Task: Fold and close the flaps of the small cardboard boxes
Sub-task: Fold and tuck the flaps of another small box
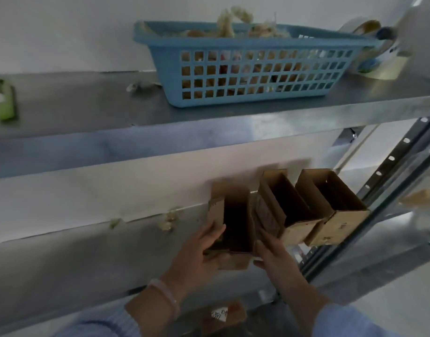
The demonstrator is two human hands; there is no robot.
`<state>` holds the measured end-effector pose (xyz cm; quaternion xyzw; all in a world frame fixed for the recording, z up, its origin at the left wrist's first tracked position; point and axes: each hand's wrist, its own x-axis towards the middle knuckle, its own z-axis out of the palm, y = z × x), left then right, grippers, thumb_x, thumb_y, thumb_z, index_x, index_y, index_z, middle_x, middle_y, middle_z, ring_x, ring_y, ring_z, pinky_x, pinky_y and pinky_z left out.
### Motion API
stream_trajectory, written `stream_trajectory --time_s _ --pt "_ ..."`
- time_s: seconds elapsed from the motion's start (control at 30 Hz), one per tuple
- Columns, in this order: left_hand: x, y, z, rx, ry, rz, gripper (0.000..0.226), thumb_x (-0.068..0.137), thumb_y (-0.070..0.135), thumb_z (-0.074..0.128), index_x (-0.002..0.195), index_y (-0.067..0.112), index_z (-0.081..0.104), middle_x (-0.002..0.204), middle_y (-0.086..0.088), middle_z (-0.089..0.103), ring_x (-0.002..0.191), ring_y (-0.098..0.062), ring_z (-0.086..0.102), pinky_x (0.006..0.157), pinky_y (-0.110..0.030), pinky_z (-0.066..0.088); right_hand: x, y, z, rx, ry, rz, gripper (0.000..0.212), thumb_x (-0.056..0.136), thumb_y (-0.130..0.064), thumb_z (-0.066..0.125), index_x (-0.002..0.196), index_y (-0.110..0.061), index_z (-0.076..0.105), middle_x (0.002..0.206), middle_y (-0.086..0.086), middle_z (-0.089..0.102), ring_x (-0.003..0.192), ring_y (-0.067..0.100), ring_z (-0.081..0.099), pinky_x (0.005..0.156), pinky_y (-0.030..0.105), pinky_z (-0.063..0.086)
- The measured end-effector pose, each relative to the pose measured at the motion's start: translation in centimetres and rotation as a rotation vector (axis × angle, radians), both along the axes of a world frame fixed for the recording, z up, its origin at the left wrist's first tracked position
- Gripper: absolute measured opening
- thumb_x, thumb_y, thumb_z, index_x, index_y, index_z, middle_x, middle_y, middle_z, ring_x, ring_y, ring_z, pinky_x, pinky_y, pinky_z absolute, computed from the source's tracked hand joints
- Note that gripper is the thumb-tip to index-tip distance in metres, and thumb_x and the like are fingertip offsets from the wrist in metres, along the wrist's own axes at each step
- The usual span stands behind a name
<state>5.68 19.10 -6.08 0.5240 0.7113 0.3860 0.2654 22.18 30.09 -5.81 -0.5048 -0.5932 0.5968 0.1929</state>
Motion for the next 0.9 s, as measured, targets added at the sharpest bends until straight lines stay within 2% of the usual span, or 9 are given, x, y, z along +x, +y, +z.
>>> stream_trajectory --time_s 0.1,0.2,0.27,0.4,0.47,0.53,0.7,0.8,0.9 --pt "0.2 -1.6 0.5 0.012 -0.118 0.072 0.057 0.085 0.025 0.069 0.124 0.053 0.038 0.150 0.015 0.027 0.136 0.003 0.028 0.108 -0.012 0.029 -1.1 -0.6 0.3 -0.105 -0.017 0.142 0.048 0.097 -0.035 0.052 0.142 -0.025 0.039 0.108 -0.014 0.057 0.107 0.013 0.053 0.104 0.040 0.043" --pt "-0.4 -3.4 1.4 0.017 -0.363 0.123 0.058 0.080 0.029 0.070 0.128 0.041 0.041 0.144 0.014 0.035 0.124 0.010 0.038 0.100 -0.010 0.037 -2.1 -1.6 0.9 -0.081 0.050 0.230 0.036 0.093 -0.031 0.060 0.127 -0.029 0.049 0.099 -0.015 0.060 0.092 0.000 0.059 0.081 0.017 0.048" --pt "-1.3 -4.7 1.8 0.007 -0.382 0.155 0.067 0.076 0.044 0.065 0.136 0.040 0.036 0.143 0.016 0.037 0.124 0.009 0.039 0.098 -0.007 0.037 -2.6 -2.3 1.3 -0.048 0.135 0.235 0.034 0.090 -0.024 0.065 0.121 -0.031 0.051 0.101 -0.013 0.062 0.086 -0.007 0.060 0.067 0.006 0.046" --pt "-2.3 -7.0 2.9 0.054 -0.454 0.299 0.087 0.061 0.079 0.062 0.136 0.045 0.035 0.138 0.014 0.048 0.123 0.002 0.047 0.099 -0.020 0.044 -4.7 -4.1 1.3 -0.011 0.272 0.272 0.050 0.076 -0.015 0.078 0.117 -0.034 0.056 0.124 -0.005 0.058 0.110 0.012 0.060 0.092 0.031 0.053" --pt "-2.8 -7.9 3.4 0.128 -0.539 0.382 0.055 0.071 0.063 0.065 0.121 0.055 0.044 0.118 0.020 0.061 0.105 0.006 0.059 0.083 -0.021 0.053 -6.0 -5.1 1.2 0.169 0.198 0.342 0.061 0.070 -0.015 0.085 0.117 -0.035 0.053 0.123 -0.006 0.053 0.111 0.007 0.056 0.087 0.020 0.053" --pt "-3.6 -8.9 3.8 0.196 -0.575 0.394 0.049 0.081 0.045 0.068 0.123 0.054 0.045 0.116 0.017 0.064 0.103 0.003 0.062 0.080 -0.023 0.055 -7.5 -6.4 1.6 0.460 0.078 0.382 0.079 0.059 -0.034 0.089 0.124 -0.037 0.045 0.124 -0.009 0.046 0.114 -0.002 0.045 0.086 0.007 0.043" --pt "-7.2 -11.9 3.8 0.233 -0.599 0.506 0.087 0.069 0.034 0.078 0.139 0.043 0.028 0.125 0.011 0.057 0.111 -0.006 0.057 0.084 -0.028 0.055 -11.3 -9.8 3.0 0.686 -0.022 0.556 0.116 0.051 -0.073 0.065 0.149 -0.042 0.010 0.158 -0.006 0.008 0.147 0.015 0.009 0.115 0.040 0.028" --pt "-9.3 -14.6 3.9 0.257 -0.590 0.487 0.075 0.075 0.034 0.078 0.138 0.034 0.038 0.128 0.007 0.059 0.115 -0.008 0.057 0.086 -0.028 0.054 -13.6 -10.9 3.2 0.893 -0.024 0.580 0.117 0.057 -0.074 0.066 0.152 -0.035 0.009 0.150 0.003 0.028 0.135 0.022 0.032 0.108 0.042 0.037" --pt "-11.4 -17.9 4.2 0.336 -0.784 0.611 0.052 0.080 0.041 0.063 0.129 0.030 0.048 0.124 0.007 0.062 0.109 -0.007 0.061 0.081 -0.027 0.054 -15.8 -11.6 2.8 1.109 -0.093 0.614 0.113 0.061 -0.062 0.072 0.152 -0.030 0.013 0.141 0.006 0.035 0.126 0.027 0.039 0.104 0.044 0.039"
